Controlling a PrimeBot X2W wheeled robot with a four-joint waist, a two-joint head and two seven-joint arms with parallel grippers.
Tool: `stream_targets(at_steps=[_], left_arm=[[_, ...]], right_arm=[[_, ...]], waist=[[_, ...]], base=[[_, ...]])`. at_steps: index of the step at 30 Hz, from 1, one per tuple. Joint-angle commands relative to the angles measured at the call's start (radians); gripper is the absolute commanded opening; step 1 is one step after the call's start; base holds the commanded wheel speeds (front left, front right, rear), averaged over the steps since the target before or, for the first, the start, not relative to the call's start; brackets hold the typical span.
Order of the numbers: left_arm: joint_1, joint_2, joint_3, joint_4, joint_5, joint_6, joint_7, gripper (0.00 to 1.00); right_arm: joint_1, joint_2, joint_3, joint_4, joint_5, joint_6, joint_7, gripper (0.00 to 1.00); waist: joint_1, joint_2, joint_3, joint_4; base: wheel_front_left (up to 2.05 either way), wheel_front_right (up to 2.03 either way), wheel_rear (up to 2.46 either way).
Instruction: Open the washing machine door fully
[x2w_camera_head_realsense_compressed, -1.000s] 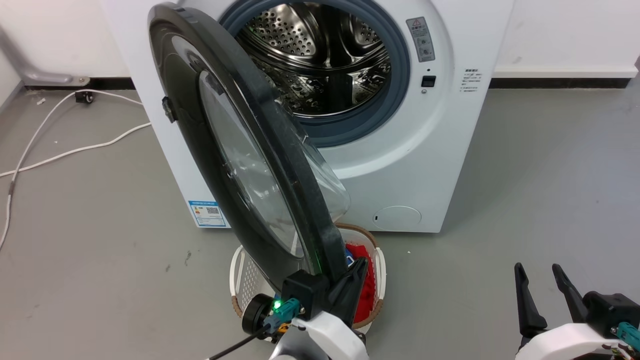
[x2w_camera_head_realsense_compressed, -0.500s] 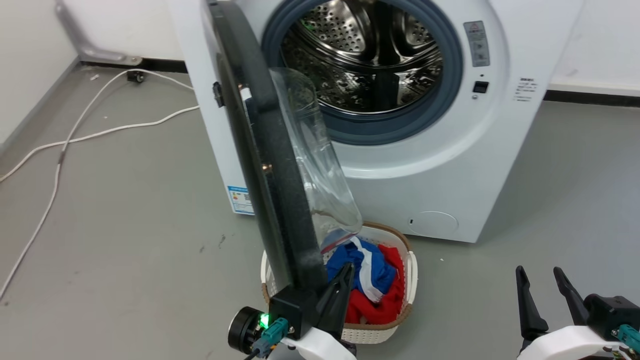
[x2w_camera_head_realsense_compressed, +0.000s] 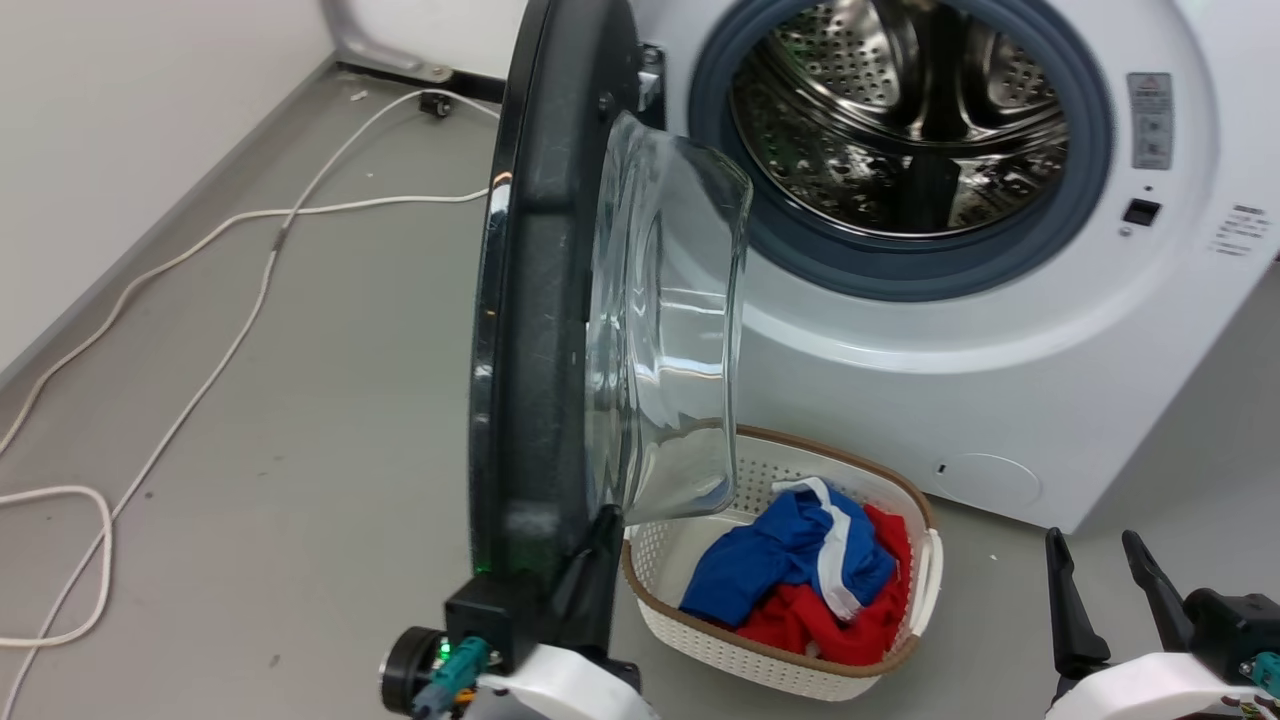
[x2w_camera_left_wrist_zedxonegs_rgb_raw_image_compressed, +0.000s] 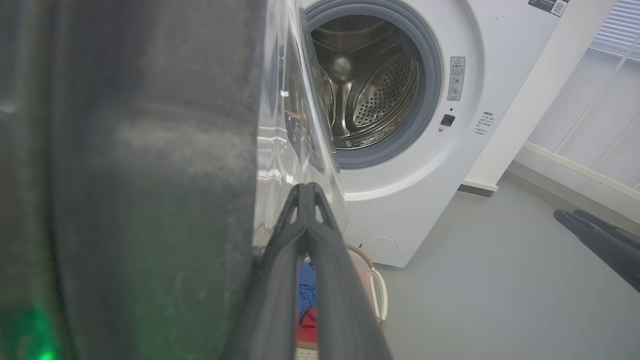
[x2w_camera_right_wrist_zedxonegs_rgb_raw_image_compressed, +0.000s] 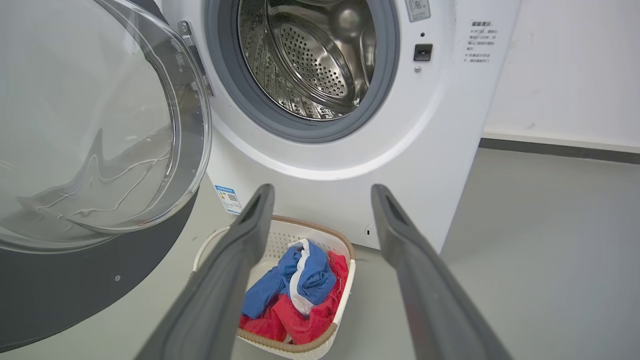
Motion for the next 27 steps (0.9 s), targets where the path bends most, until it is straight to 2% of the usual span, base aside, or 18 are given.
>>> stream_targets(at_steps=[1,7,14,22,27], left_arm=[[0.007,0.016,0.019,0.001,-0.004,0.011,-0.006,0.0],[0.011,0.069,0.104,-0.006,-0.035,0.031,-0.021,0.0],[-0.002,0.154,0.23,0.021,-0.086,0.039,-0.034,0.0],[-0.042,0.246,0.34,0.088,-0.124,0.022,-0.046,0.0],[-0.08,0.284,0.397,0.139,-0.151,0.009,-0.056,0.0]], right_arm=[[-0.007,0.001,-0.001,-0.007,-0.009,0.0,-0.003,1.0],[-0.01,0.001,-0.006,-0.031,-0.025,0.0,0.007,1.0],[-0.001,0.001,-0.006,-0.072,-0.052,0.0,0.025,1.0],[-0.018,0.001,0.002,-0.149,-0.088,0.0,0.064,1.0],[-0.027,0.001,0.004,-0.198,-0.102,0.0,0.088,1.0]], waist=[[0.0,0.0,0.003,0.031],[0.0,0.0,0.006,0.069],[0.0,0.0,0.014,0.083],[0.0,0.0,0.063,0.07],[0.0,0.0,0.101,0.054]], base=[[0.0,0.0,0.0],[0.0,0.0,0.0],[0.0,0.0,0.0],[0.0,0.0,0.0],[0.0,0.0,0.0]])
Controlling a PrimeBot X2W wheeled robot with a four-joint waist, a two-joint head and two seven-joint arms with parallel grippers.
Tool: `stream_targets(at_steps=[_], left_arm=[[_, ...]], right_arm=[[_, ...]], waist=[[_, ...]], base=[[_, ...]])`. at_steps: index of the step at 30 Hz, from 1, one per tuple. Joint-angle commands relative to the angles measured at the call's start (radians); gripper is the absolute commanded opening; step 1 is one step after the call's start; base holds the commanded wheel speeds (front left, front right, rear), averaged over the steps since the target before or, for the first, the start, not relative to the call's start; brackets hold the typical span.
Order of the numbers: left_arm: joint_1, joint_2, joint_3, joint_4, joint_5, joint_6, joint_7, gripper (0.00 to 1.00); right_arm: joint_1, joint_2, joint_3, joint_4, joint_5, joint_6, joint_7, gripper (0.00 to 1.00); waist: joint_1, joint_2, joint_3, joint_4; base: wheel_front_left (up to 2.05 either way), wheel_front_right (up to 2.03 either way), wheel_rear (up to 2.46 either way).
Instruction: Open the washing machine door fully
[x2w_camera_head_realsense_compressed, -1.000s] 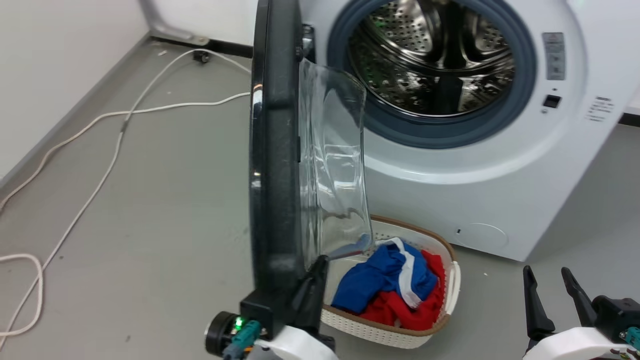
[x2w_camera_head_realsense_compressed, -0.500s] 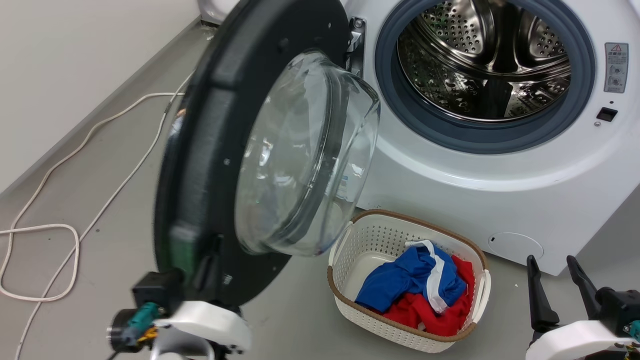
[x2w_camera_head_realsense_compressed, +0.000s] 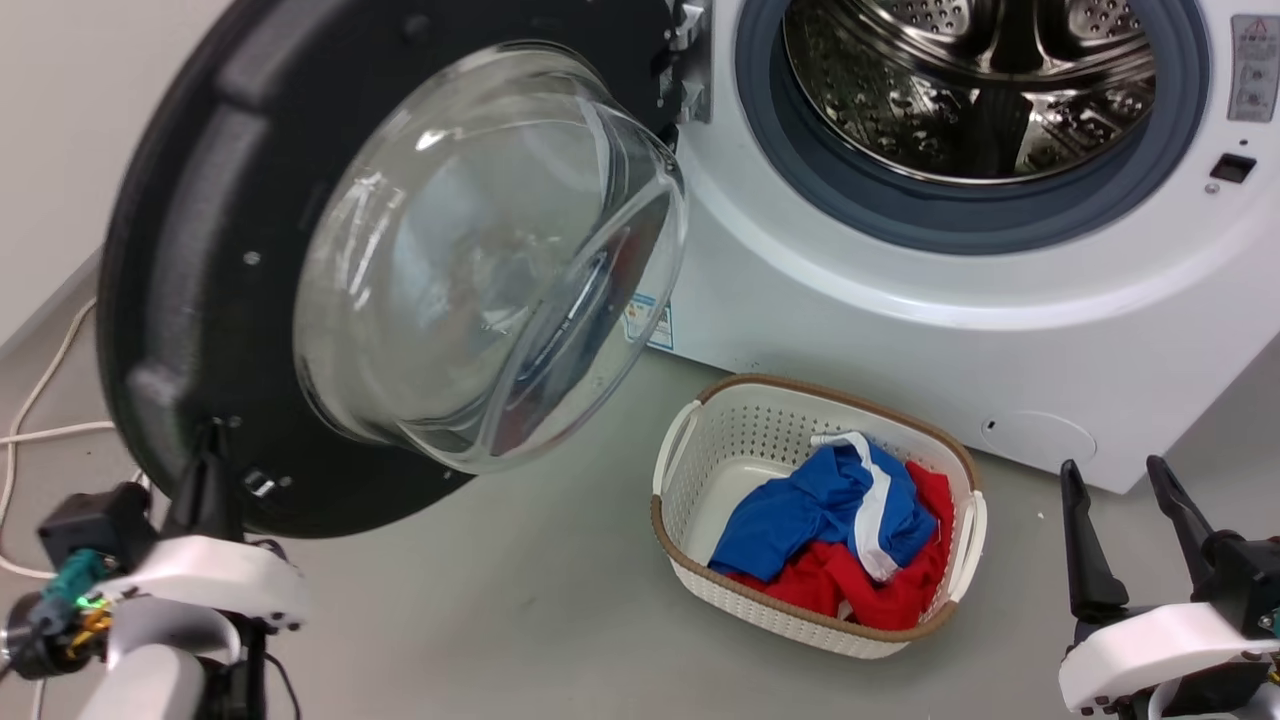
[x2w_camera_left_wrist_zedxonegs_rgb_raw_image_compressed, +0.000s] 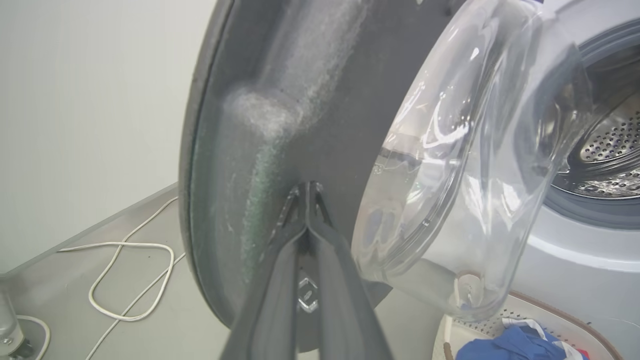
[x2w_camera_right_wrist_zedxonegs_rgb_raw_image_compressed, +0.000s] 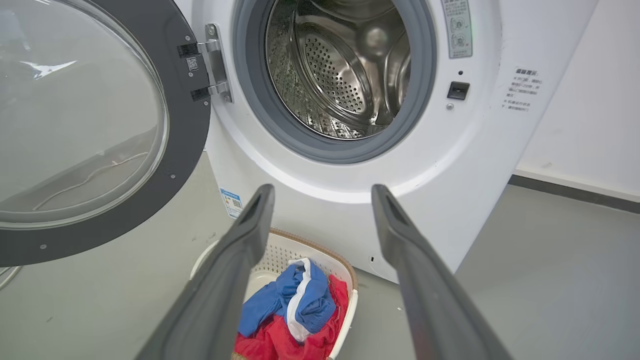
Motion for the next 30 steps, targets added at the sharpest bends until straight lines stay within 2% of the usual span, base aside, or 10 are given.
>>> stream_targets(at_steps=[1,9,16,26,30], left_arm=[[-0.023,0.019,0.023,0.015,-0.011,-0.004,-0.008,0.0],[-0.107,0.091,0.07,0.115,-0.041,-0.074,-0.014,0.0],[-0.169,0.131,0.106,0.206,-0.057,-0.098,-0.02,0.0],[-0.201,0.131,0.078,0.3,-0.042,-0.124,-0.02,0.0],[-0.172,0.117,0.073,0.287,-0.035,-0.111,-0.026,0.0]], right_arm=[[-0.011,0.001,0.001,-0.013,-0.004,0.0,0.005,1.0],[-0.025,-0.003,-0.003,-0.039,-0.014,0.0,0.019,1.0],[-0.039,-0.002,0.0,-0.032,-0.01,0.0,0.01,1.0],[-0.039,-0.001,0.0,0.003,-0.003,0.0,-0.004,1.0],[-0.02,0.0,-0.006,0.027,0.007,0.0,-0.018,1.0]], waist=[[-0.0001,0.0,0.02,-0.011],[-0.0001,0.0,0.063,-0.029],[-0.0001,0.0,0.071,-0.041],[-0.0001,0.0,0.029,-0.052],[-0.0001,0.0,-0.012,-0.058]], base=[[0.0,0.0,0.0],[0.0,0.0,0.0],[0.0,0.0,0.0],[0.0,0.0,0.0],[0.0,0.0,0.0]])
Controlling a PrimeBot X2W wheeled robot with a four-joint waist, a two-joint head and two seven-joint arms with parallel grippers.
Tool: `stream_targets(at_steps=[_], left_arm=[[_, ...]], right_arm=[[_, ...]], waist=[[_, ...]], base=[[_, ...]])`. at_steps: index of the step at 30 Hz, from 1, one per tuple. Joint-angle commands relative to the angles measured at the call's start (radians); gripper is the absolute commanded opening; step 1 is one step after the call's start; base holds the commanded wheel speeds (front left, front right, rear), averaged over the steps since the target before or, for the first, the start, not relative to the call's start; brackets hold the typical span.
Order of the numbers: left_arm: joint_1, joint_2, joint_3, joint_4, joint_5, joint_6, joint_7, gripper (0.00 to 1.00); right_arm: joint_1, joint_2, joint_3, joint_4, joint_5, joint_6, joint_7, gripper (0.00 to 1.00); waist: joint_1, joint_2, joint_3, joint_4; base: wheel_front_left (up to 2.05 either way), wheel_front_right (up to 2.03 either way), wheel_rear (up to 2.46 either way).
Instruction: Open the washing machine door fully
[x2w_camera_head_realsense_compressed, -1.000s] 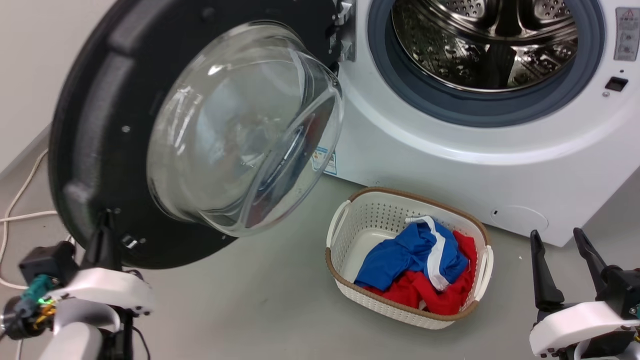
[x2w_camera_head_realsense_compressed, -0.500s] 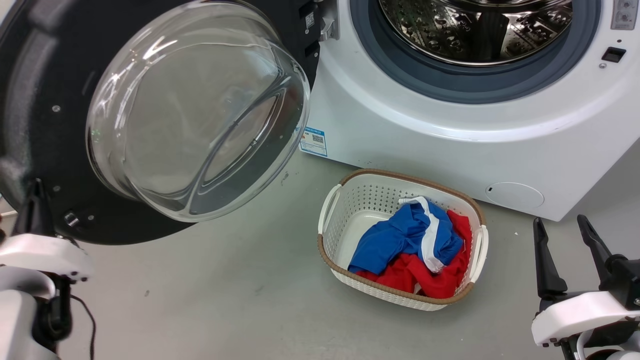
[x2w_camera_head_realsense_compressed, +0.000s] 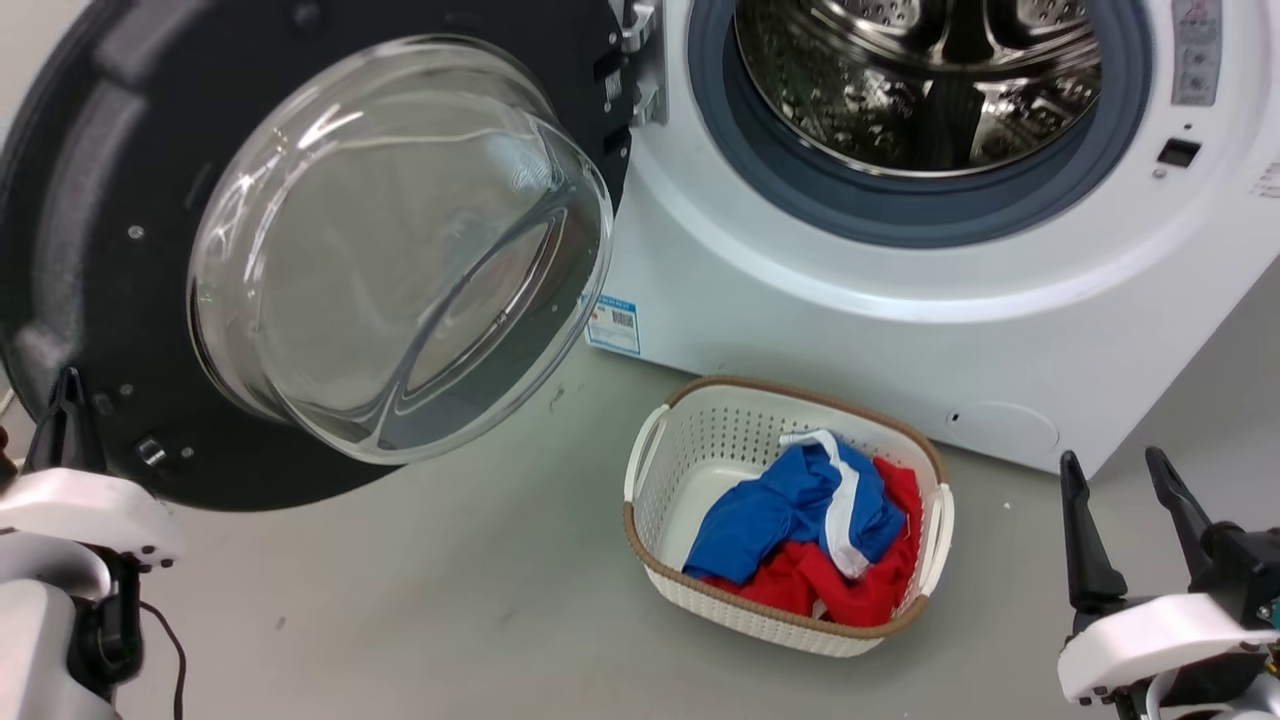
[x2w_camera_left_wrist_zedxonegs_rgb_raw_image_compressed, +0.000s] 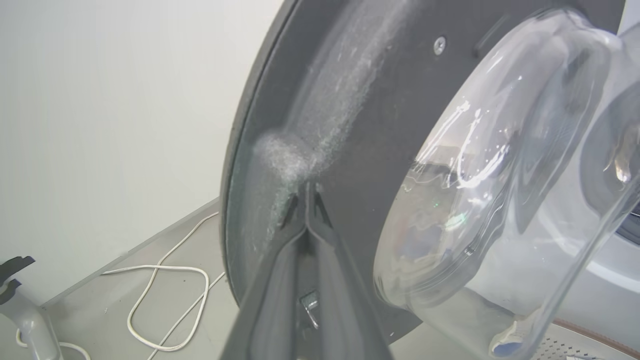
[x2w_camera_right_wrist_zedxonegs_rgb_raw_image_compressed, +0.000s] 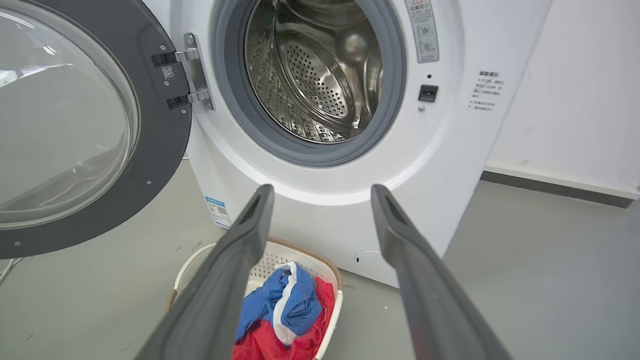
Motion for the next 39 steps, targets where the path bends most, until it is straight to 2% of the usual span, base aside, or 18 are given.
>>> stream_targets(at_steps=[1,10,14,19,24,25,27,29,30,39], left_arm=[[0.028,-0.008,0.0,-0.021,0.01,0.012,-0.007,0.0],[0.193,-0.038,-0.028,-0.247,0.044,0.102,0.006,0.0],[0.28,-0.058,-0.073,-0.356,0.064,0.138,0.04,0.0],[0.318,-0.085,-0.16,-0.446,0.103,0.15,0.084,0.0],[0.279,-0.115,-0.234,-0.449,0.128,0.123,0.104,0.0],[0.272,-0.123,-0.243,-0.44,0.131,0.12,0.103,0.05],[0.26,-0.134,-0.254,-0.421,0.13,0.111,0.097,0.43],[0.25,-0.141,-0.26,-0.398,0.129,0.106,0.091,0.88],[0.248,-0.146,-0.264,-0.389,0.128,0.104,0.084,1.0],[0.239,-0.155,-0.274,-0.33,0.14,0.104,0.054,1.0]], right_arm=[[0.015,0.001,-0.005,0.011,0.011,0.0,-0.012,1.0],[0.041,0.002,0.008,0.038,0.034,0.0,-0.033,1.0],[0.051,0.002,0.017,0.042,0.039,0.0,-0.035,1.0],[0.053,0.003,0.023,0.046,0.036,0.0,-0.031,1.0],[0.049,0.003,0.036,0.05,0.038,0.0,-0.029,1.0],[0.049,0.002,0.041,0.052,0.037,0.0,-0.029,1.0],[0.051,0.002,0.048,0.055,0.036,0.0,-0.028,1.0],[0.052,0.003,0.059,0.061,0.036,0.0,-0.026,1.0],[0.052,0.003,0.066,0.063,0.037,0.0,-0.027,1.0],[0.052,0.002,0.086,0.069,0.033,0.0,-0.027,1.0]], waist=[[-0.0001,0.0,-0.034,-0.007],[-0.0001,0.0,-0.112,-0.056],[-0.0001,0.0,-0.131,-0.09],[-0.0001,0.0,-0.144,-0.129],[-0.0001,0.0,-0.146,-0.186],[-0.0001,0.0,-0.147,-0.199],[-0.0001,0.0,-0.147,-0.227],[-0.0001,0.0,-0.149,-0.255],[-0.0001,0.0,-0.149,-0.268],[-0.0001,0.0,-0.153,-0.34]], base=[[0.0,0.0,0.0],[0.0,0.0,0.0],[0.0,0.0,0.0],[0.0,0.0,0.0],[0.0,0.0,0.0],[0.0,0.0,0.0],[0.0,0.0,0.0],[0.0,0.0,0.0],[0.0,0.0,0.0],[0.0,0.0,0.0]])
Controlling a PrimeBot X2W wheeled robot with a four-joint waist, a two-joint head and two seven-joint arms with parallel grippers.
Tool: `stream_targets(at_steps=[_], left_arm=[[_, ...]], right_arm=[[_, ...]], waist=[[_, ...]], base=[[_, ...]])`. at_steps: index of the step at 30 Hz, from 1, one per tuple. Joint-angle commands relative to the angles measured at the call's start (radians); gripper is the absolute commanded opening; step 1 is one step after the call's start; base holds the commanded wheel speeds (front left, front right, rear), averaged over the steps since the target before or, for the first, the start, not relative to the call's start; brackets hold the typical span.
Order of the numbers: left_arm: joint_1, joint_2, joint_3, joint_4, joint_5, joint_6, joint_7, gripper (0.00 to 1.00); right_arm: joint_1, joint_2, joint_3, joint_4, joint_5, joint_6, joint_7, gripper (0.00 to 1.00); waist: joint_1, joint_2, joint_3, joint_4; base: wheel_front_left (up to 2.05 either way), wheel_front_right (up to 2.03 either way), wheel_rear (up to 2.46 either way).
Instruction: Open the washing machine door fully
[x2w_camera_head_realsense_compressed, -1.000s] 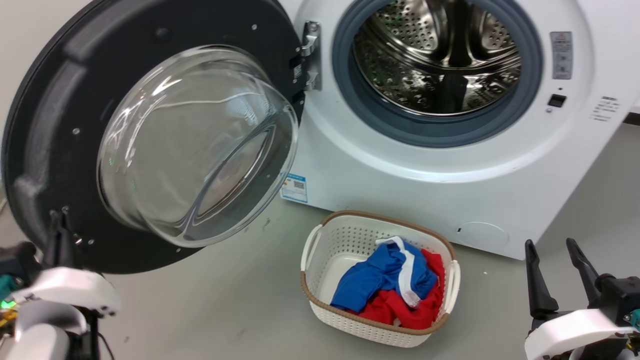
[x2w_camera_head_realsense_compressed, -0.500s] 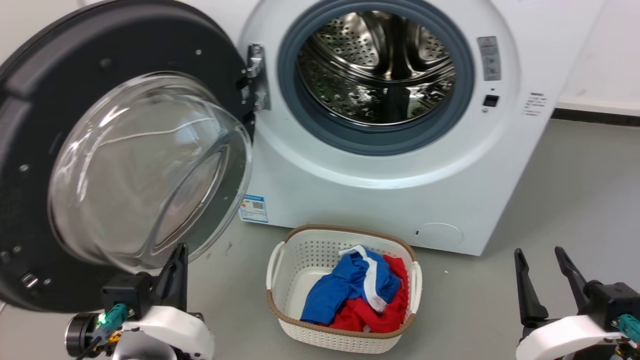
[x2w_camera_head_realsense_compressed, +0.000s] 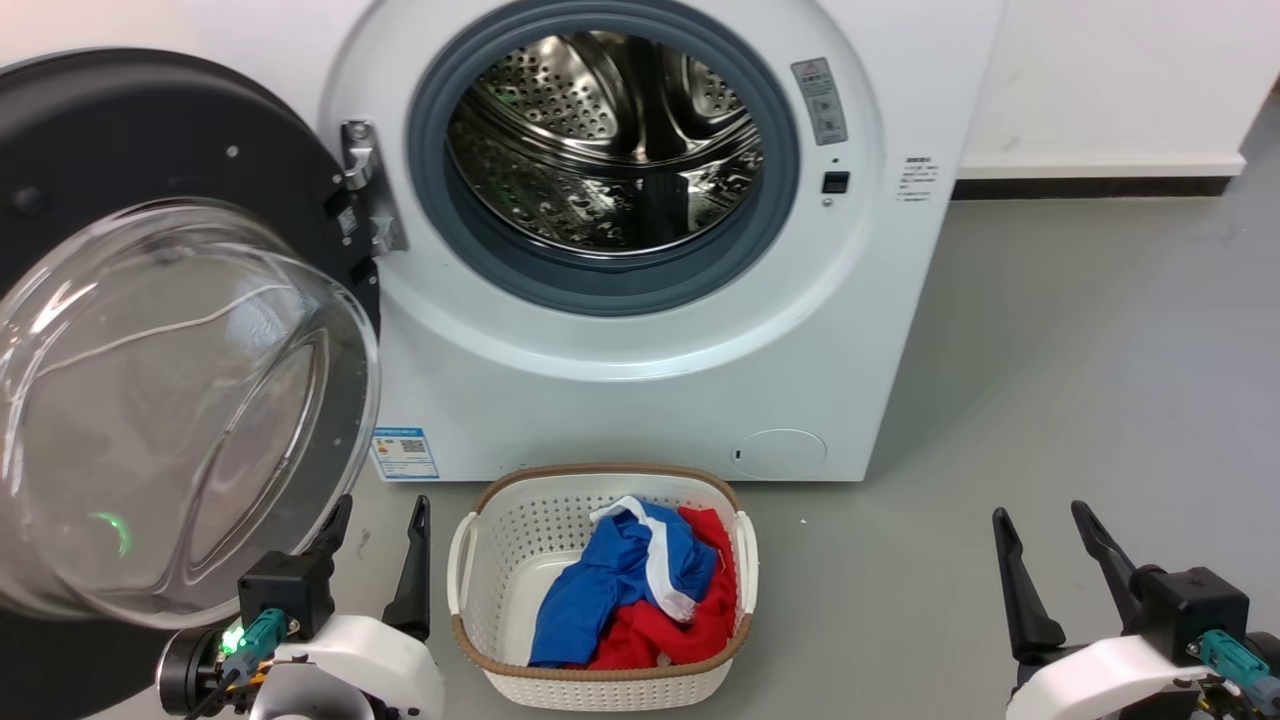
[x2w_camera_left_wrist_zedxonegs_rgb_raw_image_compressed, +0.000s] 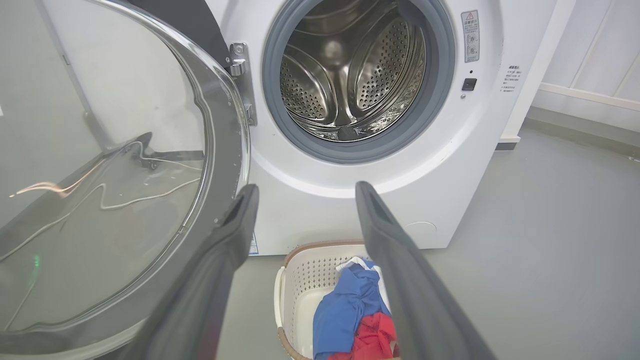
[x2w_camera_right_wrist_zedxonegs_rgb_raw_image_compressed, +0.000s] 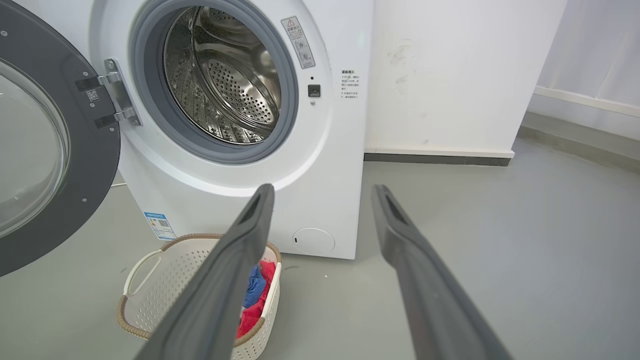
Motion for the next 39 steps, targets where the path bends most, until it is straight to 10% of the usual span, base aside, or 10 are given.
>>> stream_targets(at_steps=[1,33,34,39], left_arm=[[-0.01,-0.003,0.001,0.007,0.002,0.0,-0.007,1.0],[-0.016,-0.005,-0.009,0.057,-0.008,-0.004,-0.045,1.0],[-0.01,-0.009,-0.009,0.059,-0.007,-0.003,-0.04,0.0],[0.007,-0.044,0.019,0.074,-0.084,-0.026,-0.014,0.0]], right_arm=[[0.0,0.002,-0.001,-0.002,-0.003,0.0,0.0,1.0],[0.004,0.002,-0.011,-0.007,-0.013,0.0,0.0,1.0],[0.001,0.0,-0.011,0.0,-0.012,0.0,0.0,0.0],[-0.012,0.0,-0.023,0.044,0.09,0.0,0.022,0.0]], waist=[[0.0,0.0,0.0,-0.017],[0.0,0.0,0.01,-0.034],[0.0,0.0,0.01,-0.034],[0.0,0.0,0.012,-0.033]], base=[[0.0,0.0,0.0],[0.0,0.0,0.0],[0.0,0.0,0.0],[0.0,0.0,0.0]])
